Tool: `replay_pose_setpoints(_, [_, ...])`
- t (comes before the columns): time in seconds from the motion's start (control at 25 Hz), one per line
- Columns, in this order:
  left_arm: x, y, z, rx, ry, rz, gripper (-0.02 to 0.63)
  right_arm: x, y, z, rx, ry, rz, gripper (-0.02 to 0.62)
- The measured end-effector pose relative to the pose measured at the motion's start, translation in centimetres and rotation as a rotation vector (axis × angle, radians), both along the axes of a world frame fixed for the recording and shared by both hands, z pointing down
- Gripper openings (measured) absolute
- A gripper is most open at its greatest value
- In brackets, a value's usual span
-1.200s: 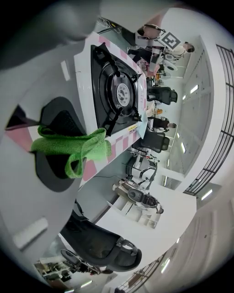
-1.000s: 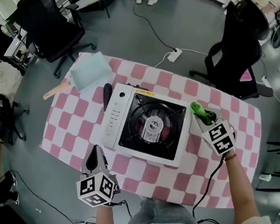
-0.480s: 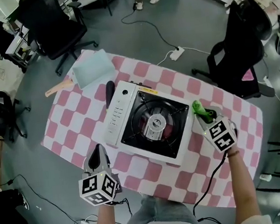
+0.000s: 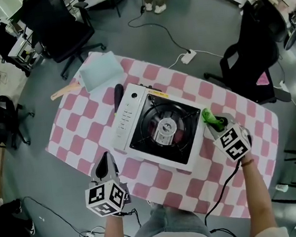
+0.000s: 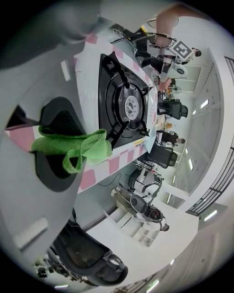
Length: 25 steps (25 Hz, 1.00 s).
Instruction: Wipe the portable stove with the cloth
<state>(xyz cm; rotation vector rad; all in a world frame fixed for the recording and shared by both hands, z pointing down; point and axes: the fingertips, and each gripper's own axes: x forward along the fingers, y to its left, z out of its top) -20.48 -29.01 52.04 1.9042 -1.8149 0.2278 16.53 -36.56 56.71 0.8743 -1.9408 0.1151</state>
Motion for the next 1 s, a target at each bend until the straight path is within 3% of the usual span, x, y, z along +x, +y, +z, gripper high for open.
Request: replay_pose_setpoints(1.0, [0.6, 2.9, -1.1, 0.02, 0.003, 0.023, 0.0, -2.5, 6.0, 0.3, -0.029, 0.008, -0.045, 0.078])
